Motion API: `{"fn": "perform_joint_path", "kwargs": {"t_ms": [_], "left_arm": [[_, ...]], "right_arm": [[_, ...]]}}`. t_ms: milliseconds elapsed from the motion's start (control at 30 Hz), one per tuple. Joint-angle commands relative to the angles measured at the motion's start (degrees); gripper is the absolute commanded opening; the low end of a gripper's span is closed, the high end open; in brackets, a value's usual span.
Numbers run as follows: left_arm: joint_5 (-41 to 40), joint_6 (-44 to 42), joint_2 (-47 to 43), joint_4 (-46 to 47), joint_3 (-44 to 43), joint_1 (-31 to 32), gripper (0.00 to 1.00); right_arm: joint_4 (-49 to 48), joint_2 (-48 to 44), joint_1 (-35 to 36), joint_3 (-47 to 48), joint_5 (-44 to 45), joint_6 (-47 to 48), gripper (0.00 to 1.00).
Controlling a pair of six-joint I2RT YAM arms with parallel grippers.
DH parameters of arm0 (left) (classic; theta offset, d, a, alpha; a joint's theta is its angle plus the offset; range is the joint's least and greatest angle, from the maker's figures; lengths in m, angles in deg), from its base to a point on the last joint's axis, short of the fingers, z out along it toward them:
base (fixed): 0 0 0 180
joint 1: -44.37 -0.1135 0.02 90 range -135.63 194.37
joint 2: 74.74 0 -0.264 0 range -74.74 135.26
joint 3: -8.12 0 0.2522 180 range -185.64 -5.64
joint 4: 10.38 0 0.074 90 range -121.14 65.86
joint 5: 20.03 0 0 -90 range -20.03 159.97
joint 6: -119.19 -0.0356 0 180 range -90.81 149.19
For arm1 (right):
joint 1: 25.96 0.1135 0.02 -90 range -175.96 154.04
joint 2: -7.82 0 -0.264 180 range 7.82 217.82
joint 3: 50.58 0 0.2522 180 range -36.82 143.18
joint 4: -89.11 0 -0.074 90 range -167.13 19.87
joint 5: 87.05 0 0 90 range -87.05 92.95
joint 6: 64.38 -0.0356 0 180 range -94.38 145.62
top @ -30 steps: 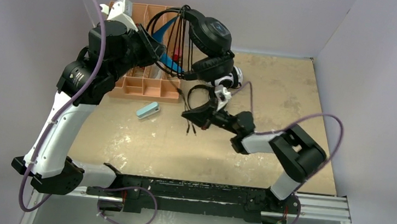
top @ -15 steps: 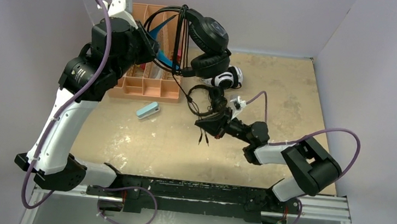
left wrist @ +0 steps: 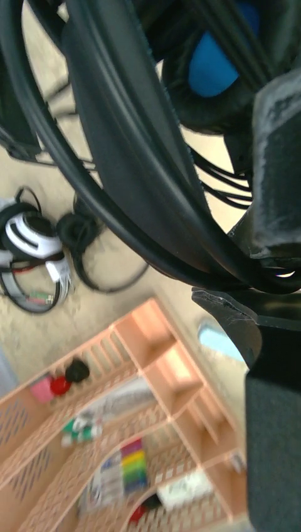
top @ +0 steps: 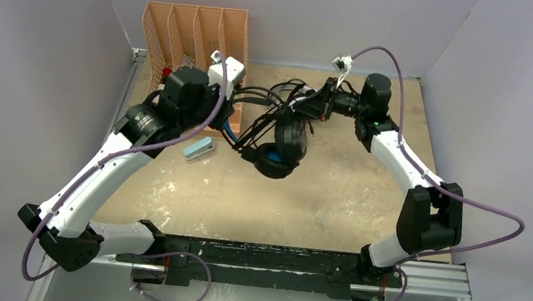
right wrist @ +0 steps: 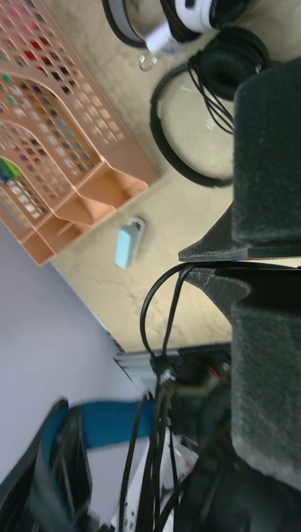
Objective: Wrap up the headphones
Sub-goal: Wrap the headphones cable around the headphones.
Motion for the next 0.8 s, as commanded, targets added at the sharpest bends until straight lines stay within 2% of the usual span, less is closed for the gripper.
{"fn": "perform_joint_path", "kwargs": {"t_ms": [0, 67, 133, 200, 300, 433, 533, 667, 767], "left_arm": [[-9.9, -21.2, -6.6, 9.2, 8.6, 1.6, 0.0], [-21.2, -23.0, -3.4, 8.9, 9.0, 4.0, 0.0], [-26.9, -23.5, -1.2, 9.4, 10.0, 4.1, 0.0], [-29.7, -21.1, -0.3, 10.2, 11.3, 4.1, 0.0], [-31.2, -17.0, 1.2, 9.2, 12.9, 4.1, 0.0], [-30.4, -12.3, 2.8, 8.2, 15.4, 4.2, 0.0], [-27.8, -8.1, 4.5, 7.0, 15.2, 4.9, 0.0], [-27.8, -2.1, 9.6, 4.0, 14.6, 8.2, 0.0], [-28.2, -0.4, 11.9, 4.5, 16.9, 10.4, 0.0]], "right_arm": [[36.6, -0.8, -3.3, 13.3, 2.4, 10.7, 0.0], [46.3, -0.5, -3.4, 19.6, 3.8, 11.7, 0.0], [50.4, -1.2, -3.7, 23.4, 5.3, 11.2, 0.0], [52.3, -1.9, -3.8, 26.4, 5.5, 8.7, 0.0], [54.8, -1.4, -3.8, 30.1, 0.8, 4.7, 0.0], [45.0, -3.5, -3.8, 26.6, -3.9, -6.5, 0.0], [38.3, -5.4, -3.7, 22.2, -3.9, -13.9, 0.0], [21.0, -9.6, -3.5, 12.2, -1.0, -31.7, 0.0], [18.1, -10.4, -3.5, 8.9, 0.4, -37.0, 0.0]]}}
